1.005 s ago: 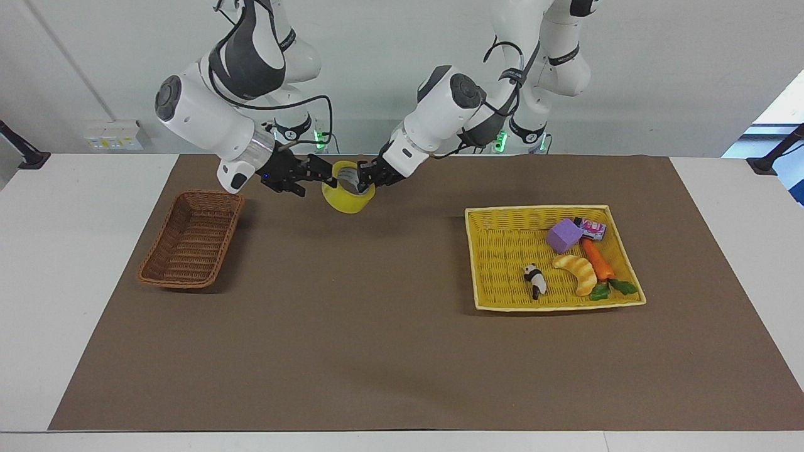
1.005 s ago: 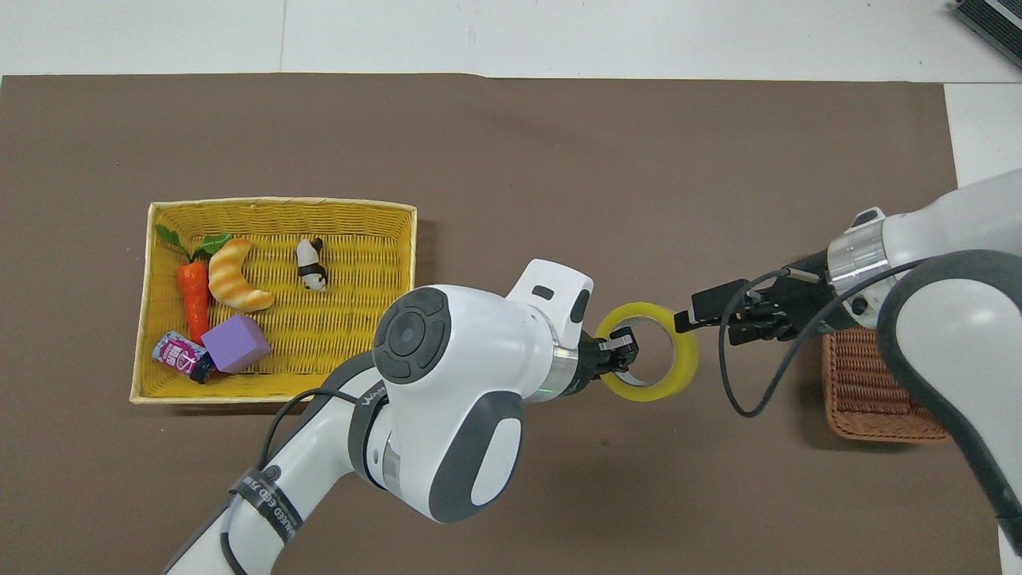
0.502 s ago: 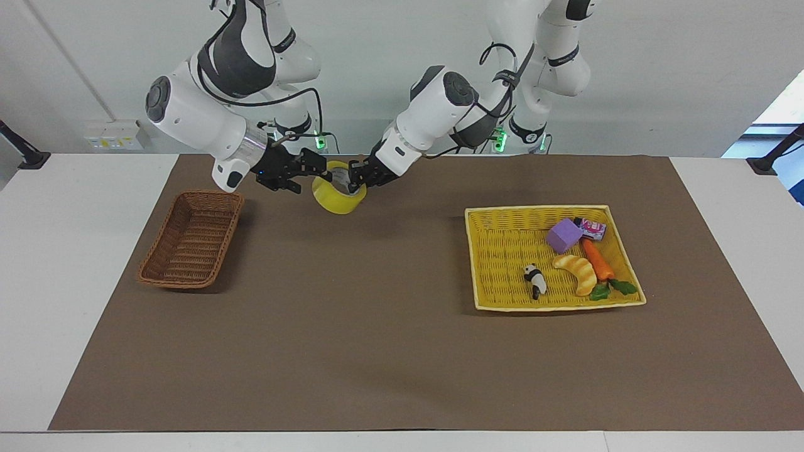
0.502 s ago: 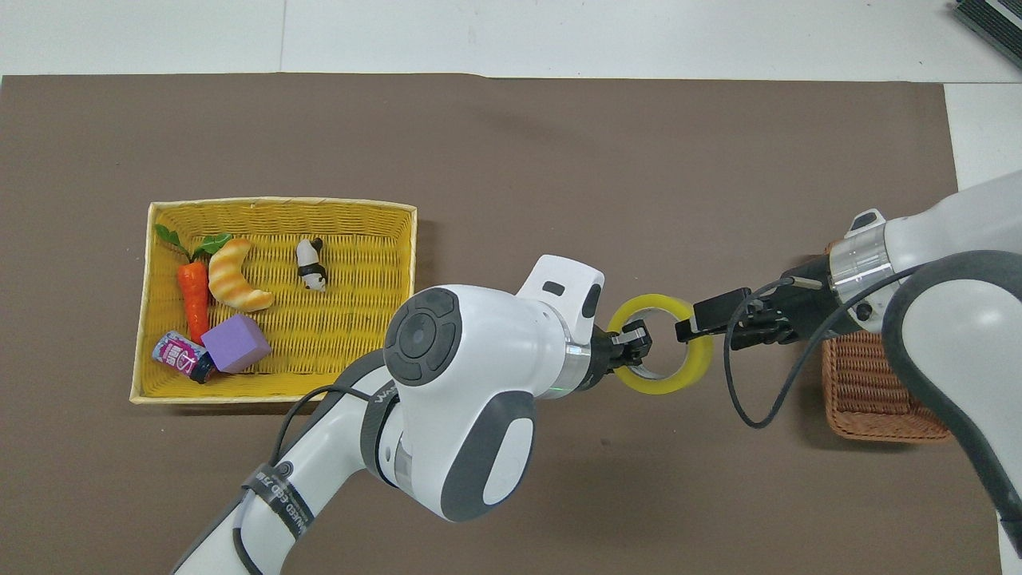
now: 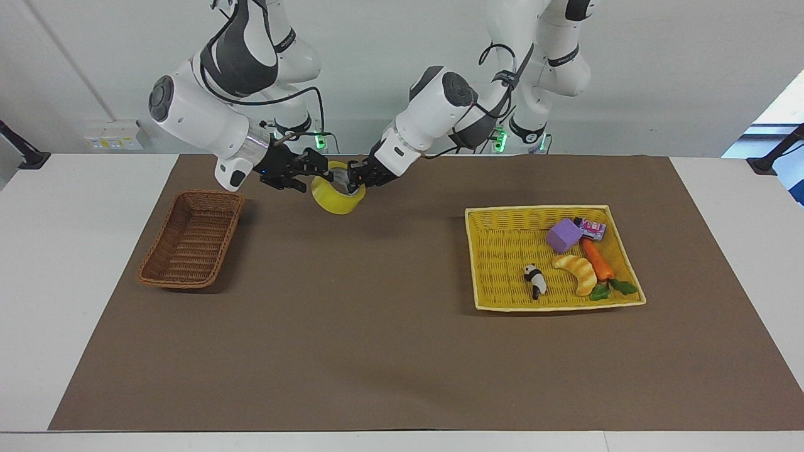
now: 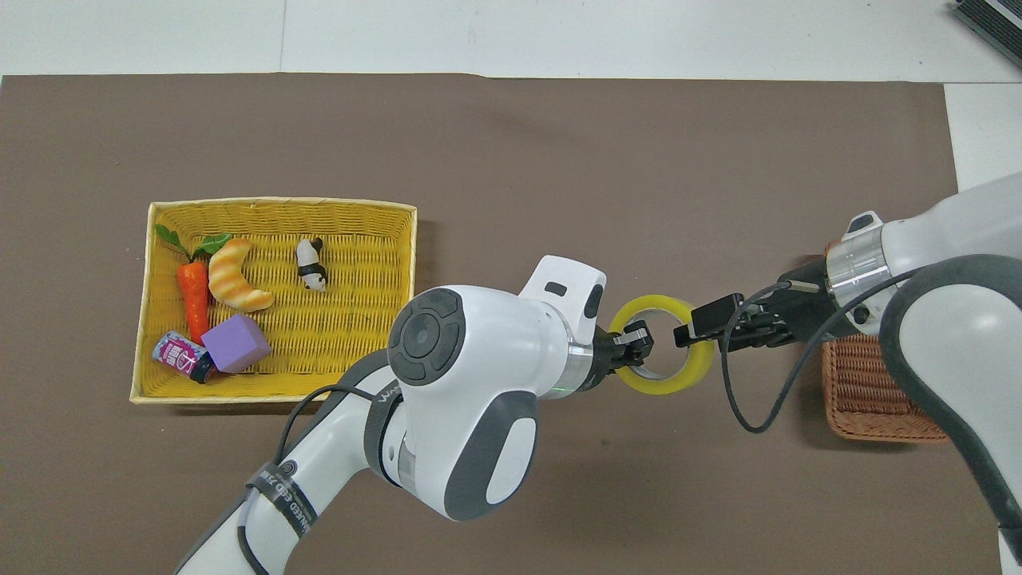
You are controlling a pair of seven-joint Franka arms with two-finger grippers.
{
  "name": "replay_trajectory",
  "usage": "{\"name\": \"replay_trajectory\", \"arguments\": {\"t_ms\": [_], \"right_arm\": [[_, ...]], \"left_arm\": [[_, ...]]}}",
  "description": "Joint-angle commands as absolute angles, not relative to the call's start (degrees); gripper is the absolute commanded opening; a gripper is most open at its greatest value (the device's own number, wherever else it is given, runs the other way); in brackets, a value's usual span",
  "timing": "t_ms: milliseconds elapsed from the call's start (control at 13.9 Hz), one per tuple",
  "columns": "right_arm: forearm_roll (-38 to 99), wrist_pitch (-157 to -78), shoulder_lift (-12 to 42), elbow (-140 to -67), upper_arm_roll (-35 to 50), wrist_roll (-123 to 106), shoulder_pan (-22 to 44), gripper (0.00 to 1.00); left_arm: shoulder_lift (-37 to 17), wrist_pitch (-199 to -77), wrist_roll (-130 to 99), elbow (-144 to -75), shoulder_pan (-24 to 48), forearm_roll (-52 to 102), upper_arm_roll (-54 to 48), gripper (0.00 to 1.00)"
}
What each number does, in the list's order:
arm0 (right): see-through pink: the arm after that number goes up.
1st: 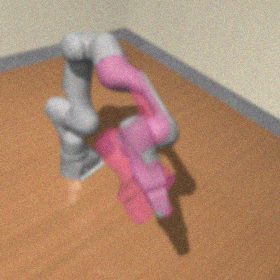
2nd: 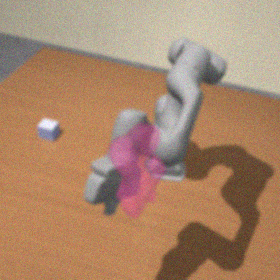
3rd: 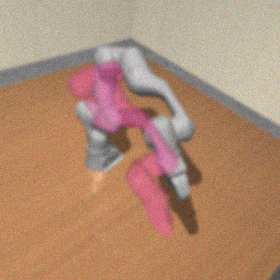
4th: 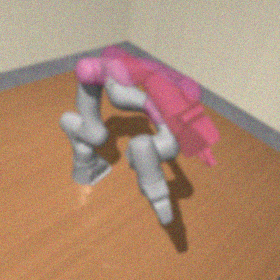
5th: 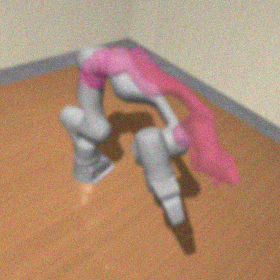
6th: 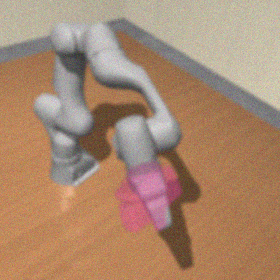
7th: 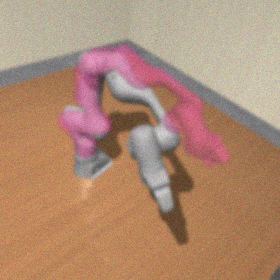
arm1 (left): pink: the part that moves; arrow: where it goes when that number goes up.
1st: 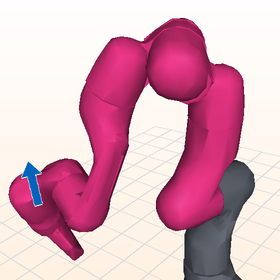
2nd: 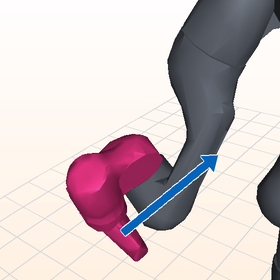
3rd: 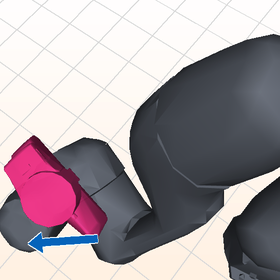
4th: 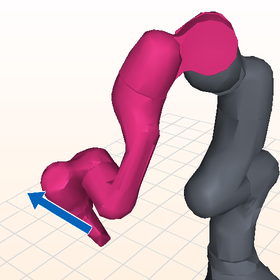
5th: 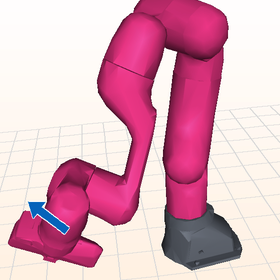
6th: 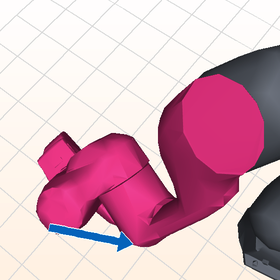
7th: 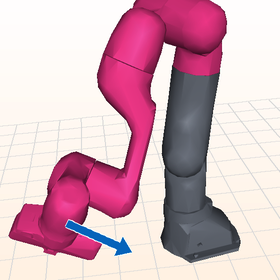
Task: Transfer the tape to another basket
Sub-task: 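Close the right gripper on the tape rim beside the left gripper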
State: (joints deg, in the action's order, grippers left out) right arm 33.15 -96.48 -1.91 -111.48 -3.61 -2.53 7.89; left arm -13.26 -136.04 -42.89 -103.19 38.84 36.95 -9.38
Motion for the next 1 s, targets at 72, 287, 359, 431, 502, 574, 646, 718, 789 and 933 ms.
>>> {"name": "replay_trajectory", "arguments": {"t_ms": [72, 287, 359, 431, 502, 574, 646, 718, 789, 933], "right_arm": [[33.0, -96.2, -3.1, -113.6, -3.7, -1.8, 8.0, 0.59], [33.0, -96.6, -3.1, -113.6, -3.7, -1.1, 8.4, 0.59], [32.9, -96.7, -3.1, -113.6, -3.7, -1.3, 8.4, 0.53], [32.7, -96.7, -3.1, -113.6, -3.7, -1.4, 8.4, 0.45], [31.9, -96.7, -3.1, -113.6, -3.7, -1.2, 8.5, 0.34], [31.2, -96.7, -3.1, -113.6, -3.8, -0.8, 9.2, 0.06], [31.1, -96.6, -2.9, -113.5, -3.8, -0.7, 9.1, 0.0], [30.8, -96.4, -2.6, -112.9, -3.8, -0.9, 8.6, 0.0], [30.6, -96.4, -2.5, -112.9, -3.8, -1.3, 8.3, 0.0], [29.1, -96.4, -2.3, -112.5, -3.8, -1.6, 7.7, 0.0]], "left_arm": [[-13.4, -140.4, -45.5, -101.7, 39.6, 38.2, -8.8, 0.0], [-13.4, -140.4, -44.9, -101.7, 39.6, 38.1, -8.7, 0.33], [-13.3, -140.4, -44.9, -101.8, 39.7, 38.1, -8.7, 0.37], [-13.3, -140.1, -44.9, -101.8, 39.6, 38.1, -8.7, 0.4], [-13.2, -140.0, -45.2, -101.8, 39.6, 38.1, -8.7, 0.66], [-12.7, -139.7, -46.0, -101.8, 39.6, 38.1, -8.6, 1.0], [-12.0, -139.0, -46.4, -102.0, 39.6, 38.1, -8.6, 1.0], [-11.1, -137.6, -46.5, -102.1, 39.0, 38.0, -8.6, 1.0], [-10.2, -135.3, -46.5, -102.1, 38.5, 37.9, -8.1, 1.0], [-7.7, -129.8, -46.5, -102.1, 34.9, 37.6, -7.9, 1.0]]}}
